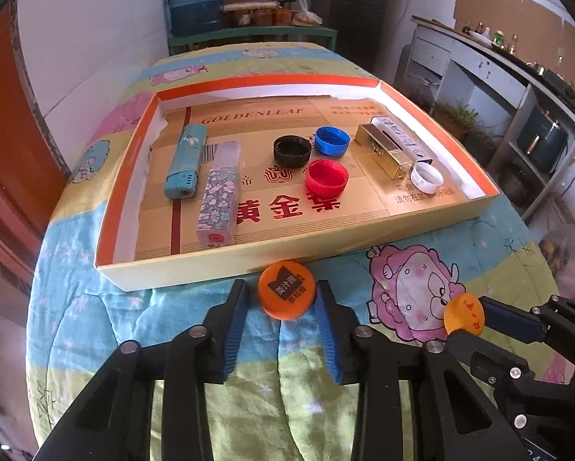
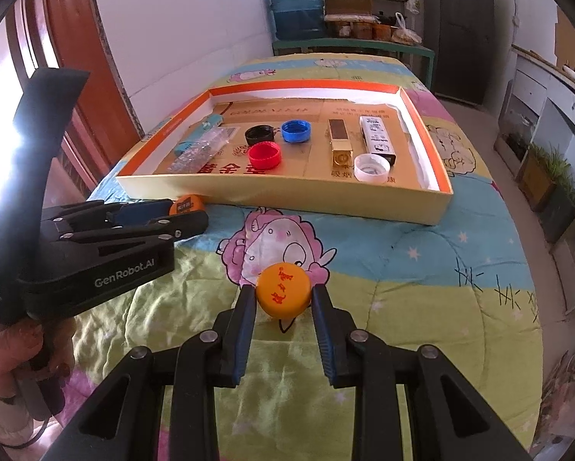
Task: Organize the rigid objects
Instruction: 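Grasp the orange labeled cap with the left gripper while the right holds the yellow cap, then carry the orange cap and yellow cap over the tray with both grippers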
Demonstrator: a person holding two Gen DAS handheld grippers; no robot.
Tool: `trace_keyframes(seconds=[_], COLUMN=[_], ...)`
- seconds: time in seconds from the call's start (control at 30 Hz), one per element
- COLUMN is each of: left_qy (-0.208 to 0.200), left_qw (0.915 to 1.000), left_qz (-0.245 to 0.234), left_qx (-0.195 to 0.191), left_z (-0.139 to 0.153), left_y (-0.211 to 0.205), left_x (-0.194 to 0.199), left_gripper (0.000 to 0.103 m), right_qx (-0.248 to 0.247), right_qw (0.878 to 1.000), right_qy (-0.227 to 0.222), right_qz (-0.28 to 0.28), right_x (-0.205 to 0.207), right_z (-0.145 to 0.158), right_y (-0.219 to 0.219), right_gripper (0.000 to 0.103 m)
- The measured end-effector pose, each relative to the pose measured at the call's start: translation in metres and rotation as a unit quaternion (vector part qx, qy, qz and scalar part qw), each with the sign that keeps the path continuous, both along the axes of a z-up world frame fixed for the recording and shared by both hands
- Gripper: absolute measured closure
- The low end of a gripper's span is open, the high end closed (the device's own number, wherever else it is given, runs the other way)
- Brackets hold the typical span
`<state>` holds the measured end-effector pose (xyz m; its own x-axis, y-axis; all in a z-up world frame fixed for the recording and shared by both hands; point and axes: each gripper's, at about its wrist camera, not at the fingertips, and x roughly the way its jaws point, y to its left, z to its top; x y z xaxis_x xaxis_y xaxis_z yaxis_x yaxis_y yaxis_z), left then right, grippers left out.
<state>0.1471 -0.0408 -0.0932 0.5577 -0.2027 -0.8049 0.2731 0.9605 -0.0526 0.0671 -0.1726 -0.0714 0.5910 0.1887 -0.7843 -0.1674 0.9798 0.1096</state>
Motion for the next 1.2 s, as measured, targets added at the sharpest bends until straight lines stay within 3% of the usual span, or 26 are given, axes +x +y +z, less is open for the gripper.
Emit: trace_keyframes(seconds=[0.47,1.2], left_qy=[-0.002,-0.040], left_qw=[0.9998,0.9983], left_qz=[0.001,0.014], left_qx=[-0.018,-0.040], left_z=[0.007,0.047], left_y=[0.007,0.027], left_x=[-0.007,-0.020], left_gripper=[0.072,0.072], right_qx=[-0.001,-0.014], right_qw=[1.000,1.000], right_qy=[0.004,-0.018], right_qz=[0.002,0.020], right_x=[0.002,0.008], right_z=[-0.001,0.021], right_y=[0.003,0.018], right_gripper=[0.073,0.073])
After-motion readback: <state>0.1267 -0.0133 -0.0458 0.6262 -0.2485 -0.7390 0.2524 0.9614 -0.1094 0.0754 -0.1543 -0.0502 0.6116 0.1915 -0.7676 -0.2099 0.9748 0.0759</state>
